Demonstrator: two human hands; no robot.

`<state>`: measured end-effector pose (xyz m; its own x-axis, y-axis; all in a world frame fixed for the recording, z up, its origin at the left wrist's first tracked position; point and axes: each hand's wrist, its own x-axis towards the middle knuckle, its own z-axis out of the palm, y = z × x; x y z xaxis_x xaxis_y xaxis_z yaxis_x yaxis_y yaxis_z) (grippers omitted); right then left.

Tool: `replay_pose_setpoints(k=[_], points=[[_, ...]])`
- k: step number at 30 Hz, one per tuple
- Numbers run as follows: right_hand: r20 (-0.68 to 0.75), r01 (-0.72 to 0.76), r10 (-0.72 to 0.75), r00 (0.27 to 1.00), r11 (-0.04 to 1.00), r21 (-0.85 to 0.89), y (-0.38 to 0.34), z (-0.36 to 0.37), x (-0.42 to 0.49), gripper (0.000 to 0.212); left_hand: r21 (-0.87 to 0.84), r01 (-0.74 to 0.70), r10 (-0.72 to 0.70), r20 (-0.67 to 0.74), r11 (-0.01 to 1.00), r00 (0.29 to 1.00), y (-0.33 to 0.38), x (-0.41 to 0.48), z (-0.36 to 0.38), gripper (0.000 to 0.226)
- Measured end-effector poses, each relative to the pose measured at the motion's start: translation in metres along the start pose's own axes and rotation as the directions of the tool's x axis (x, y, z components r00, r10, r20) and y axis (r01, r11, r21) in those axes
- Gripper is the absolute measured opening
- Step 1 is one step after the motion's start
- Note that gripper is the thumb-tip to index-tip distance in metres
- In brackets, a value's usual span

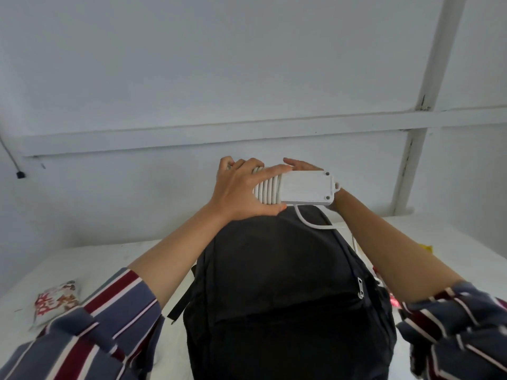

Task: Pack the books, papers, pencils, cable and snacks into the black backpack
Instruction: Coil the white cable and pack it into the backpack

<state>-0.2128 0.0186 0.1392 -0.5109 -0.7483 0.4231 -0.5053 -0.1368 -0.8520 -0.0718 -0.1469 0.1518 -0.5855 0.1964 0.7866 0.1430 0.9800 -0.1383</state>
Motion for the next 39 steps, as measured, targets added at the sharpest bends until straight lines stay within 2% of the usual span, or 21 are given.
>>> replay_pose_setpoints(k=[2, 4, 6, 8, 9, 11, 13, 15, 17, 19, 23, 28, 32, 36, 39], points=[[-0.009, -0.110, 0.111, 0.994, 0.990, 0.088, 0.014, 0.003, 0.000, 0.041, -0.036, 0.038, -0.040, -0.054, 0.999, 0.998, 0.001, 0.007, -0.003, 0.068], [0.051, -0.276, 0.276, 0.960, 0.961, -0.003, 0.027, 0.006, -0.005, 0.039, -0.051, 0.092, -0.098, -0.133, 0.994, 0.986, -0.001, 0.016, -0.008, 0.070], [0.095, -0.360, 0.371, 0.924, 0.926, -0.116, 0.034, 0.009, -0.011, 0.036, -0.011, 0.163, -0.162, -0.157, 0.987, 0.974, -0.005, 0.028, -0.014, 0.070], [0.067, -0.333, 0.362, 0.930, 0.905, -0.267, 0.030, 0.013, -0.013, 0.034, 0.039, 0.236, -0.230, -0.126, 0.971, 0.965, -0.009, 0.036, -0.018, 0.073], [0.047, -0.304, 0.350, 0.936, 0.867, -0.396, 0.026, 0.014, -0.011, 0.035, 0.055, 0.280, -0.273, -0.104, 0.959, 0.956, -0.011, 0.038, -0.018, 0.075], [0.078, -0.222, 0.342, 0.936, 0.749, -0.625, 0.016, 0.016, -0.008, 0.034, 0.078, 0.378, -0.373, -0.075, 0.922, 0.925, -0.016, 0.041, -0.015, 0.075], [0.119, -0.164, 0.379, 0.918, 0.634, -0.756, 0.004, 0.016, -0.009, 0.032, 0.133, 0.462, -0.460, -0.048, 0.877, 0.887, -0.021, 0.043, -0.011, 0.072], [0.117, -0.111, 0.388, 0.914, 0.517, -0.849, -0.017, 0.017, -0.015, 0.035, 0.220, 0.487, -0.499, -0.004, 0.845, 0.867, -0.027, 0.041, -0.006, 0.071], [0.114, -0.037, 0.326, 0.938, 0.422, -0.906, -0.038, 0.017, -0.019, 0.034, 0.314, 0.439, -0.479, 0.057, 0.841, 0.876, -0.032, 0.037, -0.001, 0.072], [0.120, 0.026, 0.231, 0.965, 0.372, -0.928, -0.057, 0.018, -0.023, 0.034, 0.392, 0.355, -0.430, 0.120, 0.849, 0.895, -0.034, 0.031, 0.006, 0.072], [0.104, 0.094, 0.015, 0.994, 0.309, -0.946, -0.083, 0.011, -0.019, 0.035, 0.394, 0.269, -0.371, 0.209, 0.879, 0.905, -0.029, 0.020, 0.017, 0.071], [0.104, 0.171, -0.201, 0.974, 0.354, -0.920, -0.094, 0.017, -0.008, 0.033, 0.350, 0.226, -0.311, 0.206, 0.909, 0.928, -0.009, 0.018, 0.025, 0.069], [0.052, 0.184, -0.340, 0.939, 0.368, -0.911, -0.098, 0.017, 0.002, 0.034, 0.226, 0.256, -0.295, 0.159, 0.940, 0.942, 0.000, 0.016, 0.024, 0.068], [-0.033, 0.190, -0.422, 0.906, 0.475, -0.859, -0.102, 0.019, 0.008, 0.042, 0.098, 0.232, -0.237, 0.048, 0.968, 0.970, 0.011, 0.011, 0.021, 0.076], [-0.037, 0.199, -0.446, 0.895, 0.471, -0.859, -0.105, 0.025, 0.009, 0.041, -0.029, 0.304, -0.305, -0.004, 0.952, 0.952, 0.023, 0.011, 0.021, 0.081]])
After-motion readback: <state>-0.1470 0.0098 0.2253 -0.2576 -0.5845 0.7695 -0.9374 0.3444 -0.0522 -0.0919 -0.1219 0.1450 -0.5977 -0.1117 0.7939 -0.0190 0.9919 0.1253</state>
